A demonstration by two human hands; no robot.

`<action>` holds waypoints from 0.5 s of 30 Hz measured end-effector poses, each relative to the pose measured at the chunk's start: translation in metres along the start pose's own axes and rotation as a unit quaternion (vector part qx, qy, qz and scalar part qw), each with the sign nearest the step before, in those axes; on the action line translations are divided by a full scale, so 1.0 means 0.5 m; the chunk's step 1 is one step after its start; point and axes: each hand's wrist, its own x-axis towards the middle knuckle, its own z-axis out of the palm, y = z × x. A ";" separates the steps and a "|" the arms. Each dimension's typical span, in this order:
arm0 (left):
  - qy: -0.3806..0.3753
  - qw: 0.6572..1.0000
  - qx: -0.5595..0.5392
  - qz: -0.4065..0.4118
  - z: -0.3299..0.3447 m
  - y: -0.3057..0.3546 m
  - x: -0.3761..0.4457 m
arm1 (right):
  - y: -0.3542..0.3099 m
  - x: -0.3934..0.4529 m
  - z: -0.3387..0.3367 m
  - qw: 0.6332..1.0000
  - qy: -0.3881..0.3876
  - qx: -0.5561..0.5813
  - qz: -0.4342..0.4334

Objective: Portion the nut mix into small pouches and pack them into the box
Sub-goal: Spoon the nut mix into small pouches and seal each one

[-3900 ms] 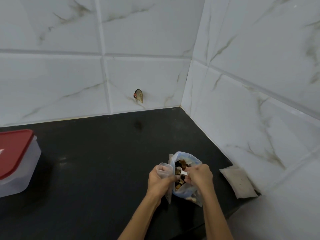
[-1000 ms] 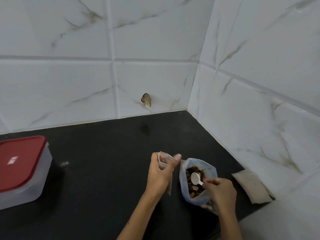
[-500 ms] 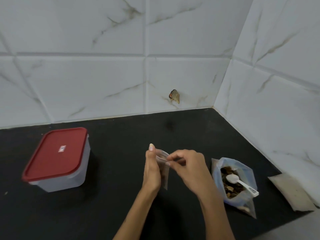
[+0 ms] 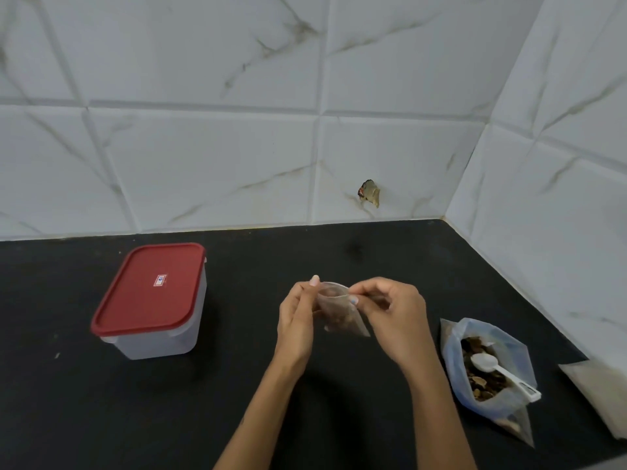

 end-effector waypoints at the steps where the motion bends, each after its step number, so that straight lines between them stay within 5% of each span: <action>1: -0.003 1.000 -0.005 0.009 -0.004 -0.001 0.000 | 0.003 0.003 -0.003 1.000 -0.006 0.029 0.007; 8: -0.052 0.997 -0.017 0.060 -0.003 0.002 0.006 | 0.038 0.016 -0.030 0.991 -0.007 0.121 0.065; 15: -0.081 0.993 -0.085 0.017 0.031 -0.001 0.012 | 0.065 0.031 -0.071 0.967 -0.008 0.228 0.111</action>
